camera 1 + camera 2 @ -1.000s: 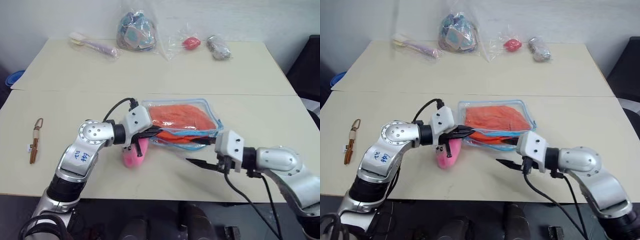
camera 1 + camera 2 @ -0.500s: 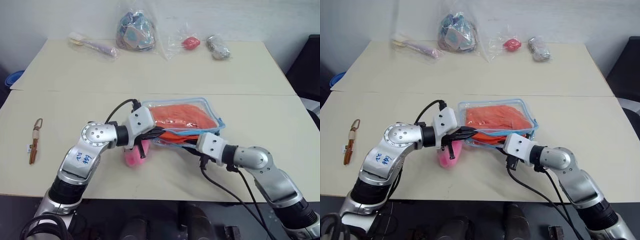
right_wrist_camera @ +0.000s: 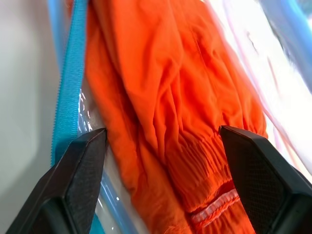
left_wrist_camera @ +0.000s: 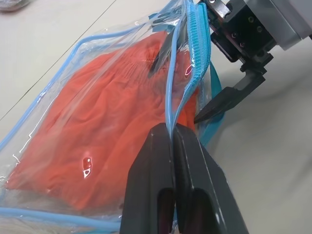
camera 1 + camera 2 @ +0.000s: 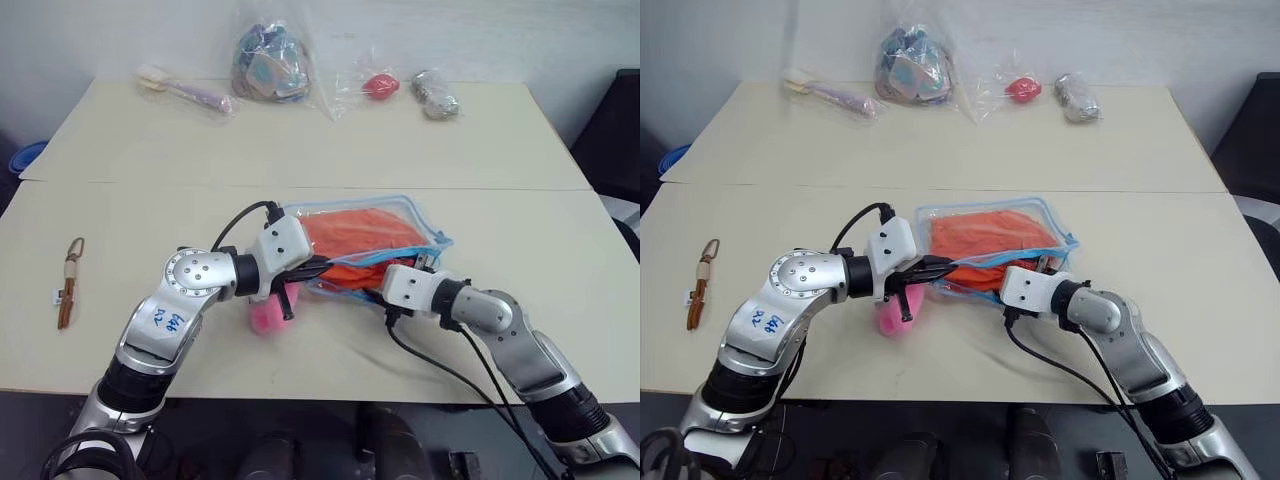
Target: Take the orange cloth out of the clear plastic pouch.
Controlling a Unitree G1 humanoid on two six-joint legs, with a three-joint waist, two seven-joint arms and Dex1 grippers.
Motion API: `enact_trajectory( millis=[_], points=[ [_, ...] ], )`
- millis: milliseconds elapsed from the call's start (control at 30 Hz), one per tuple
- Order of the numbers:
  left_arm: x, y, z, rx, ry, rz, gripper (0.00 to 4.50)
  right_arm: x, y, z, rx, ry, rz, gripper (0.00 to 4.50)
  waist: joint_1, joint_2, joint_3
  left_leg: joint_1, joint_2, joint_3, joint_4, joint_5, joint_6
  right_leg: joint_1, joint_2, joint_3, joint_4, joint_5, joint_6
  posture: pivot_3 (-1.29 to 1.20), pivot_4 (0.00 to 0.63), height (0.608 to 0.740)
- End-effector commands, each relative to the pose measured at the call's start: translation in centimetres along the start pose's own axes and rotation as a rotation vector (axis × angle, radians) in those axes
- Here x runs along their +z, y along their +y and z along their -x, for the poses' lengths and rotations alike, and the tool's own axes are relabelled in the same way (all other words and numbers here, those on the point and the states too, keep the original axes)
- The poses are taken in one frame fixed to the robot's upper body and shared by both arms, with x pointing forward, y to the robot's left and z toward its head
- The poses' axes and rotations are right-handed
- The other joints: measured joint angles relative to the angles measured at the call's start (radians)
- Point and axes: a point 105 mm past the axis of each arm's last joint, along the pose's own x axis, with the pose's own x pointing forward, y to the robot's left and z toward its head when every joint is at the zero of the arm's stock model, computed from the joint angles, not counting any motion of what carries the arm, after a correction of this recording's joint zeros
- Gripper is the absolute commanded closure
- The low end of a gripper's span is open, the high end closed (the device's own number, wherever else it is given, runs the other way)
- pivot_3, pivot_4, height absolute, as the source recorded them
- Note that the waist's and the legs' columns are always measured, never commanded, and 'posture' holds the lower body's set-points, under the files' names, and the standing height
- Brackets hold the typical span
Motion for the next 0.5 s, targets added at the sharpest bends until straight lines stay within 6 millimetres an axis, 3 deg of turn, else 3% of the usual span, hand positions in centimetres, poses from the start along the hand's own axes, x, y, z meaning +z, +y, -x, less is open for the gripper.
enact_trajectory(
  millis=[33,267,500],
  points=[
    [1.6,-0.2,0.1,-0.007,-0.044,-0.050,4.50,0.2,-0.5,-0.6,-0.047,0.017,0.166,0.73,-0.002,0.000,0.000,0.000,0.000,0.000,0.000,0.000,0.000,0.000,0.000,0.000,0.000,0.000,0.000,0.00,0.150,0.740],
    [1.8,-0.1,-0.1,-0.010,-0.047,-0.053,4.50,-0.9,-1.6,-2.7,-0.087,0.126,0.411,0.73,-0.008,0.000,0.000,0.000,0.000,0.000,0.000,0.000,0.000,0.000,0.000,0.000,0.000,0.000,0.000,0.00,0.150,0.740],
    [1.9,-0.1,-0.2,-0.010,-0.049,-0.056,4.50,-1.3,-0.7,-5.0,-0.074,0.149,0.352,0.73,-0.025,-0.001,-0.001,0.001,0.001,0.000,0.000,0.000,-0.001,0.000,0.000,0.001,0.001,0.000,0.000,0.00,0.150,0.740]
  ],
)
